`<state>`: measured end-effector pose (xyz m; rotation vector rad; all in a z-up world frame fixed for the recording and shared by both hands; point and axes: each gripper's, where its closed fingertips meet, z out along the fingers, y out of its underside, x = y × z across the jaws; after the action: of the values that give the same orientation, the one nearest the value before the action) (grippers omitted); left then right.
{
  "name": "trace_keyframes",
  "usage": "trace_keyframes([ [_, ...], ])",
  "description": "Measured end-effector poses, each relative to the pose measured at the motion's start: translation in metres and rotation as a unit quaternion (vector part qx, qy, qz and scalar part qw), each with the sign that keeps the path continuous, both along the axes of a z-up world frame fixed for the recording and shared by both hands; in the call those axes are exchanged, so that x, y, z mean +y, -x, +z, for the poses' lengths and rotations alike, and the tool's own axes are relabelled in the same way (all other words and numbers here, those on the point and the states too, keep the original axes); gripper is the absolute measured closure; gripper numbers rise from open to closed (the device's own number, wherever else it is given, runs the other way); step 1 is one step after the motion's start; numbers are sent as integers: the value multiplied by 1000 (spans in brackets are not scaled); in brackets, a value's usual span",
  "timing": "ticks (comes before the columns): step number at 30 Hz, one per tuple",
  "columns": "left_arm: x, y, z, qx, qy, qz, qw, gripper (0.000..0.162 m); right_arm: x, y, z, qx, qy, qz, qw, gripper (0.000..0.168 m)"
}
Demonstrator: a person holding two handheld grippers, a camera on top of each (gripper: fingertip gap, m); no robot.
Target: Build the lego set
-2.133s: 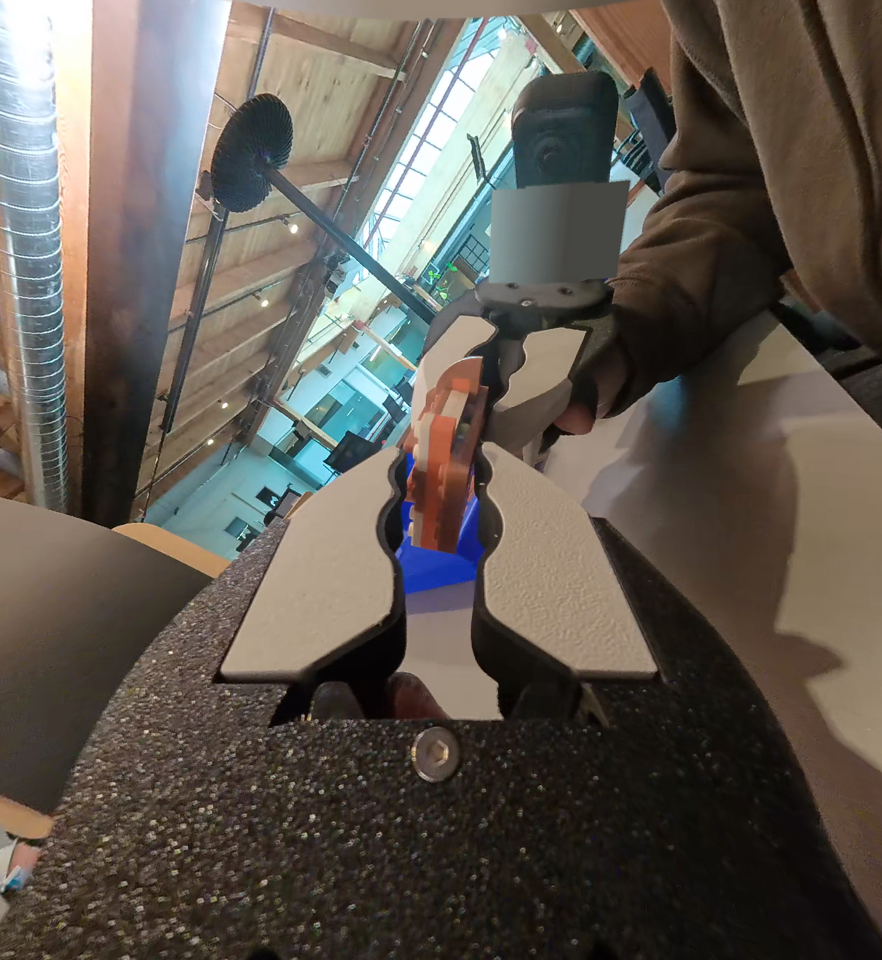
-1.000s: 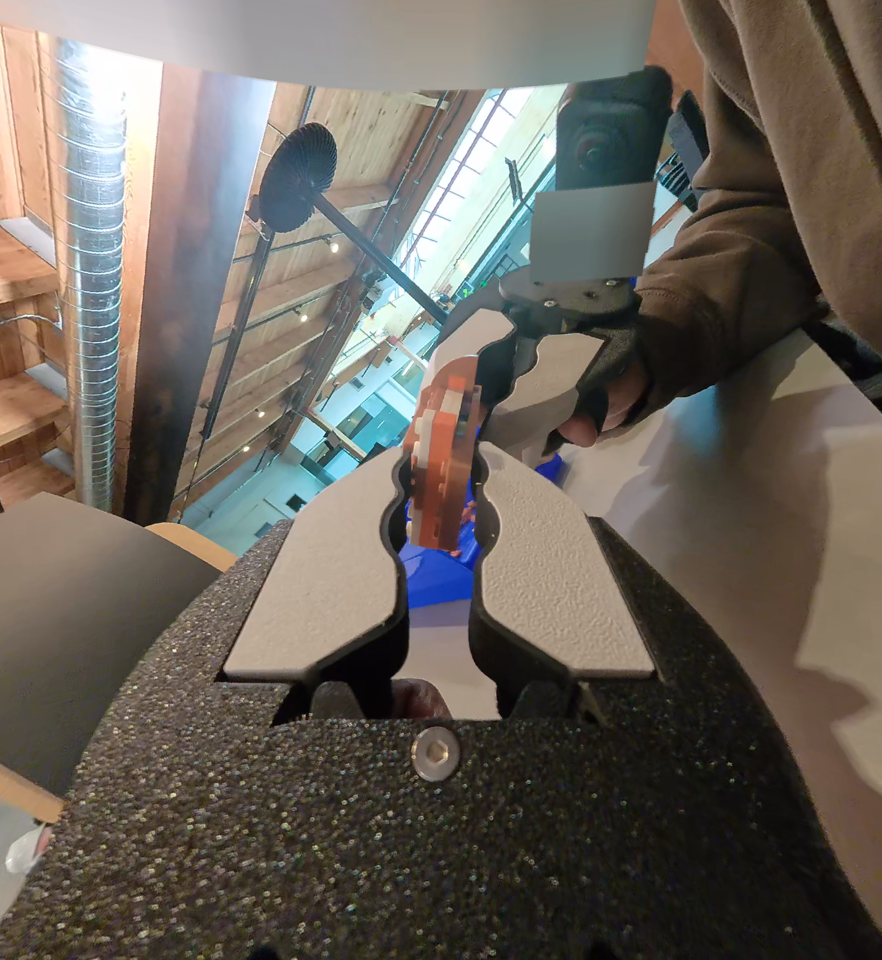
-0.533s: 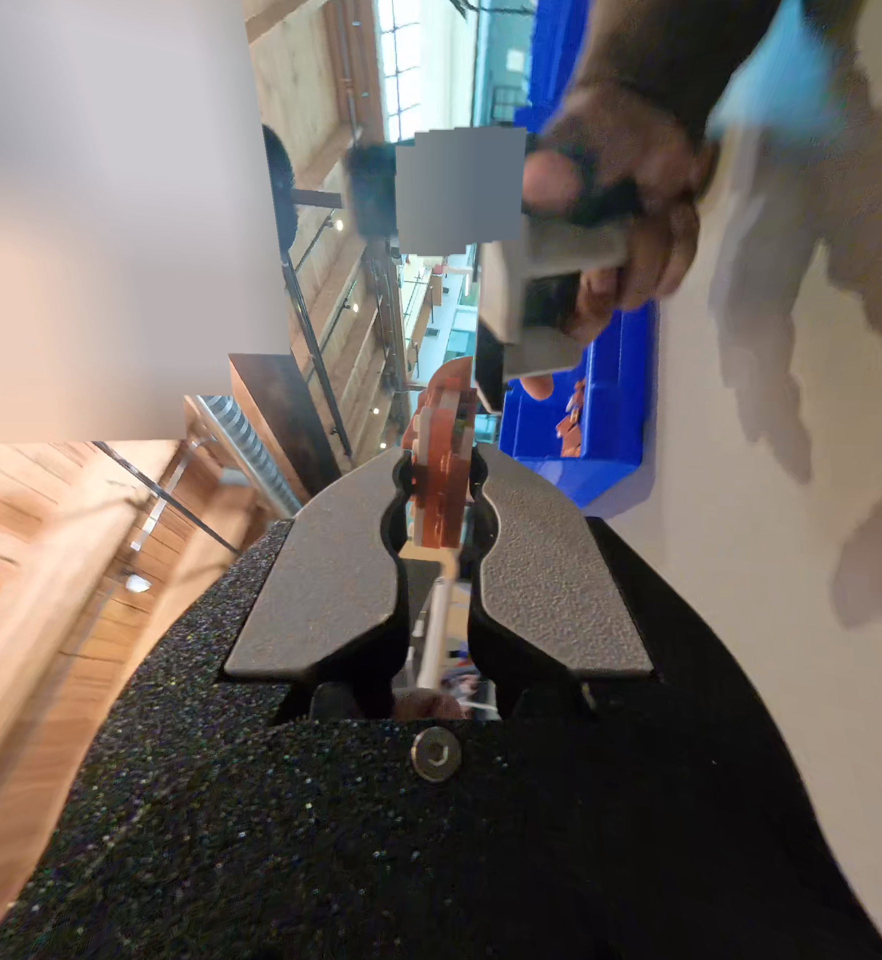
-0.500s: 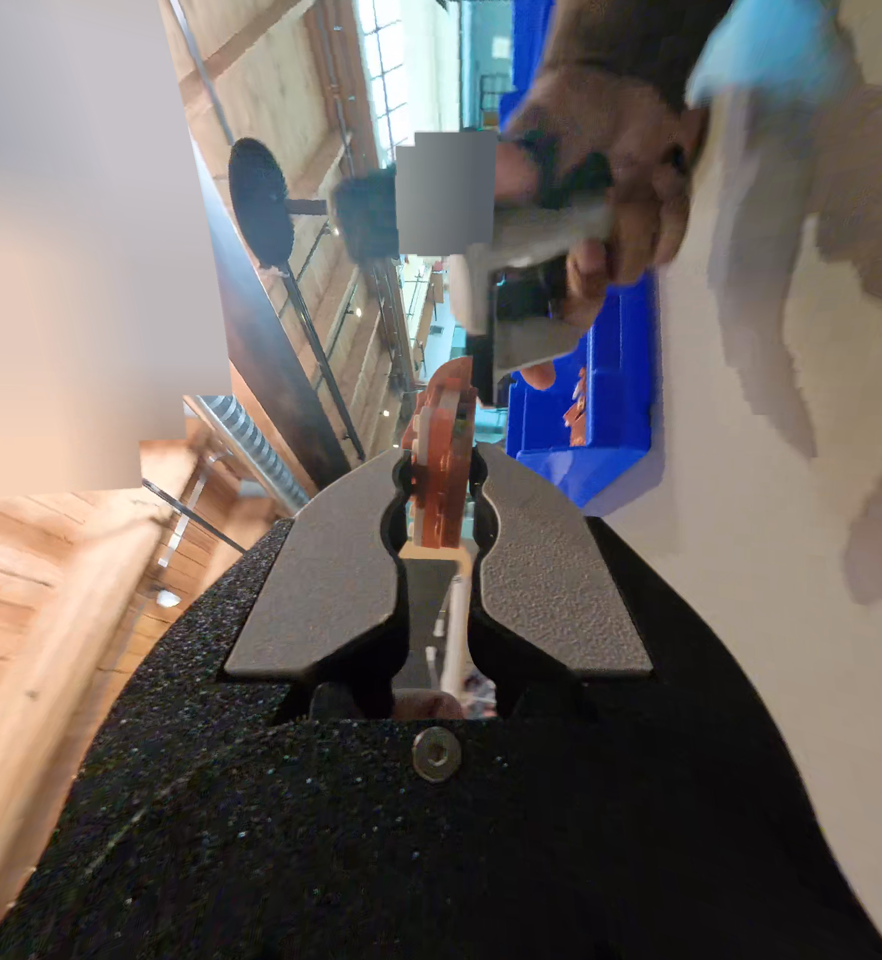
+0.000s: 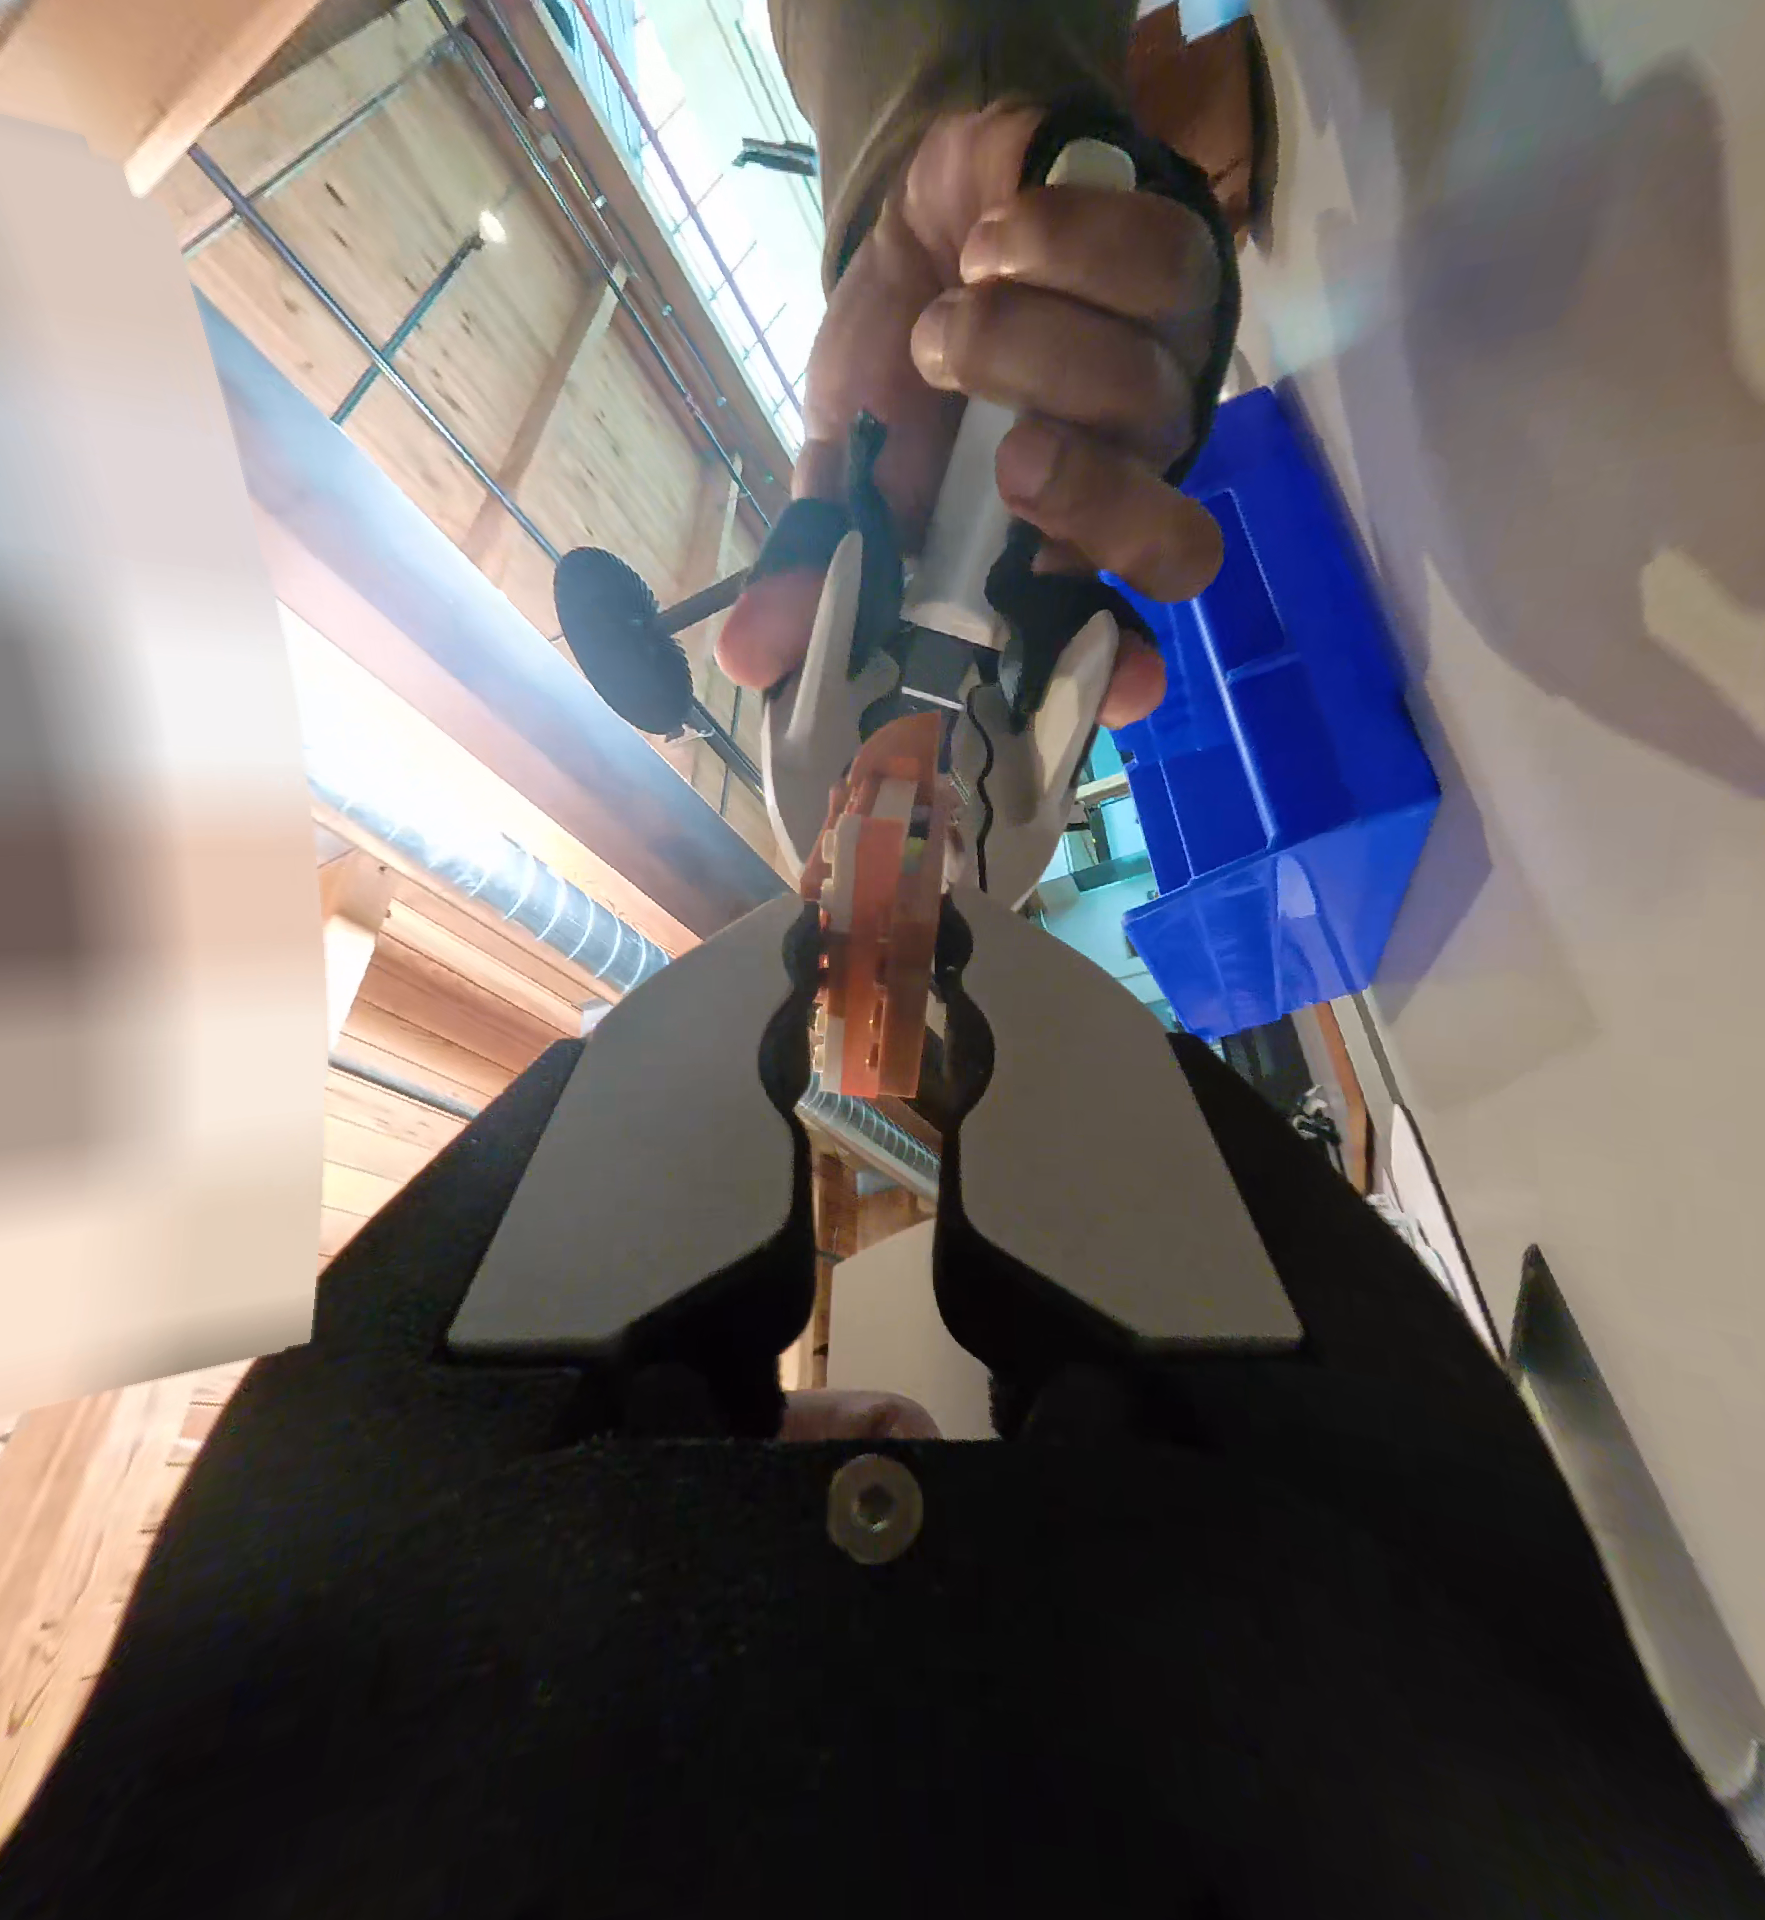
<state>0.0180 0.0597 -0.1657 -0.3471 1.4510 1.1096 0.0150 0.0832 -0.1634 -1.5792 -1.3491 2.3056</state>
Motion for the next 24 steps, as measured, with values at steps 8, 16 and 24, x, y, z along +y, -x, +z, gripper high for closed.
trace_keyframes([
  [8, 1, 0, -4, -10, 0, -17, 1000, 141, 1, 3, -2, 7, 40, 27, 999, 147],
  [16, 1, 0, -11, -7, 13, -25, 1000, 142, 1, 9, -7, 18, 59, 27, 998, 148],
  [24, 2, 1, -14, -3, 17, -22, 1000, 142, 4, 7, -9, 17, 47, 17, 999, 149],
])
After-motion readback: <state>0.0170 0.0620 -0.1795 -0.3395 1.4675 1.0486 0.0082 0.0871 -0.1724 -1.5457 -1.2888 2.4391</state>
